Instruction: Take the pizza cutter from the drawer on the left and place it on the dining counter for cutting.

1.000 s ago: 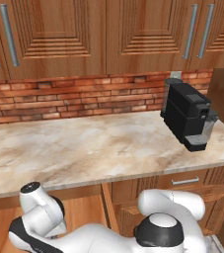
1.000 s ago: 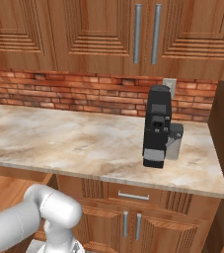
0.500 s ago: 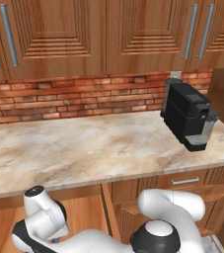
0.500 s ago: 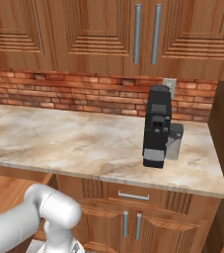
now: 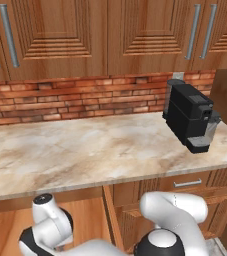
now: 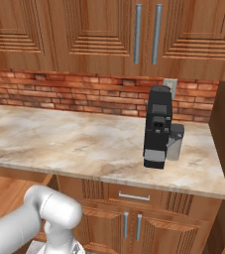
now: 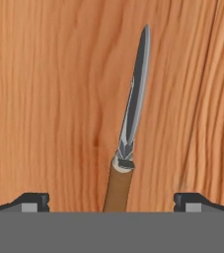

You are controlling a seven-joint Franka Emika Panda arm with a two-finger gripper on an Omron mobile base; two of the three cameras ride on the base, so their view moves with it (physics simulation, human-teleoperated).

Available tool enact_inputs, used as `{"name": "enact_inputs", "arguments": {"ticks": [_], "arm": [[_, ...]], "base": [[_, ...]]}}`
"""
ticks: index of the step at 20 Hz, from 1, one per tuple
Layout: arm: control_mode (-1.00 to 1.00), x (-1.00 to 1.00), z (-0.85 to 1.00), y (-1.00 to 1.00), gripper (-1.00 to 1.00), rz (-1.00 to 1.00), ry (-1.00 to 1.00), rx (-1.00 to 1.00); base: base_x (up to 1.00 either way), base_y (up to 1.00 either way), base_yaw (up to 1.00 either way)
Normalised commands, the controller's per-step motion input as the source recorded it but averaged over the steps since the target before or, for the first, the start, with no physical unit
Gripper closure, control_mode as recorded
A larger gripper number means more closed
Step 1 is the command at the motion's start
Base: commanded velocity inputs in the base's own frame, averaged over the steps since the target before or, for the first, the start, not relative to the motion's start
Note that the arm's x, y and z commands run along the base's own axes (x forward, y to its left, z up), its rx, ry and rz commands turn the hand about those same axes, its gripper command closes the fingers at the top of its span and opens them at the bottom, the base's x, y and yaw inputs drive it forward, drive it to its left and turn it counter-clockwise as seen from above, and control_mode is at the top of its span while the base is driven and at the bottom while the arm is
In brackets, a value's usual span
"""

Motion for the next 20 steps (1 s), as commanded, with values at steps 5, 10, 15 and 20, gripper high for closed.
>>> {"name": "enact_inputs", "arguments": {"ticks": [5, 10, 15, 20], "arm": [[-1.00, 0.00, -0.16, 0.00, -1.00, 0.00, -0.06, 0.00], [-1.00, 0.00, -0.09, 0.00, -1.00, 0.00, -0.07, 0.00], [-1.00, 0.00, -0.01, 0.00, -1.00, 0.00, 0.00, 0.00], [-1.00, 0.00, 0.00, 0.00, -1.00, 0.00, 0.00, 0.00]], "base": [[0.00, 0.00, 0.00], [0.00, 0.00, 0.00], [0.00, 0.00, 0.00], [0.00, 0.00, 0.00]]}}
